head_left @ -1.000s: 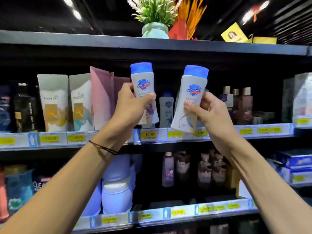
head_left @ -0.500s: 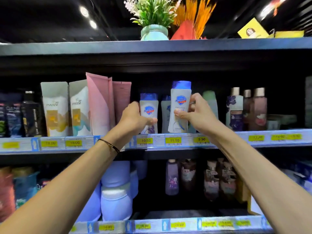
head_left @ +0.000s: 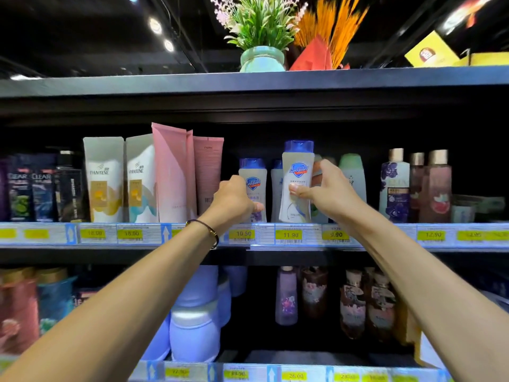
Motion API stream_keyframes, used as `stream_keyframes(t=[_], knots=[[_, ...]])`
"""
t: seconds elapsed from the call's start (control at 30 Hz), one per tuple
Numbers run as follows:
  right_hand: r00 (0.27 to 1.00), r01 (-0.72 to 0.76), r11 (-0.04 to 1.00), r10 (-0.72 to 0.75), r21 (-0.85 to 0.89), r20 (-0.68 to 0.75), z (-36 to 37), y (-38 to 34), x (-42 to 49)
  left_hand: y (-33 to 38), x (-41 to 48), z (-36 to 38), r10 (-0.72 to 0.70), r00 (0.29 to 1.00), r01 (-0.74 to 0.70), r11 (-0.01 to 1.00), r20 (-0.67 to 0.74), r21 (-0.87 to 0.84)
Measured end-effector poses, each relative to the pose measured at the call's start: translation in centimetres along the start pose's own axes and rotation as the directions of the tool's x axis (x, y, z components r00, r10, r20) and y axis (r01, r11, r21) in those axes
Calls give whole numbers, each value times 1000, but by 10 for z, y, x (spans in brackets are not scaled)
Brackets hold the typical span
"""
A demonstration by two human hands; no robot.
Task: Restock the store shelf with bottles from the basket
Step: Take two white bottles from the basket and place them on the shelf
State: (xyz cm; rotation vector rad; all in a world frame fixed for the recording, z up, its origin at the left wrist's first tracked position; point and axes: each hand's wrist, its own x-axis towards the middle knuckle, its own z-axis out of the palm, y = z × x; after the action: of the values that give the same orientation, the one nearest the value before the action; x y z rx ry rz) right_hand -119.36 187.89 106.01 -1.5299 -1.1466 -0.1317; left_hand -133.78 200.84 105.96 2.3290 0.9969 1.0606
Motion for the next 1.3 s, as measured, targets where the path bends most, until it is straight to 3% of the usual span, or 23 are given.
stream_keyframes(t=[0.23, 0.3, 0.43, 0.53, 0.63, 0.9, 1.03, 1.1, 1.2, 1.3], knots=[[999, -35, 994, 37, -105, 18, 11, 0, 11, -2, 1, 3, 10, 1000, -10, 1000, 23, -5], [999, -43, 991, 45, -129, 18, 13, 1, 12, -5, -2, -1, 35, 999, -36, 997, 14, 62], [997, -68, 983, 74, -168, 30, 17, 4, 17, -21, -23, -11, 266, 950, -175, 885, -162, 432], [994, -85, 975, 97, -205, 50, 20, 8, 22, -46, -41, -8, 460, 861, -281, 786, -217, 550], [989, -81, 977, 104, -198, 105, 22, 11, 23, -65, -53, -2, 553, 802, -295, 695, -226, 655], [989, -14, 964, 52, -265, 138, 24, 5, 12, -76, -57, 12, 598, 733, -254, 683, -325, 685], [985, 6, 942, 51, -335, 163, 18, 0, 5, -77, -58, 11, 596, 738, -249, 676, -316, 693], [991, 27, 895, 35, -445, 130, 12, -4, -2, -78, -59, 10, 599, 739, -252, 670, -309, 698], [993, 115, 760, -104, -639, 55, 5, -6, -15, -77, -59, 8, 589, 757, -258, 668, -283, 698], [973, 209, 696, -220, -687, 73, 1, -10, -33, -75, -61, 3, 569, 790, -295, 679, -229, 672]])
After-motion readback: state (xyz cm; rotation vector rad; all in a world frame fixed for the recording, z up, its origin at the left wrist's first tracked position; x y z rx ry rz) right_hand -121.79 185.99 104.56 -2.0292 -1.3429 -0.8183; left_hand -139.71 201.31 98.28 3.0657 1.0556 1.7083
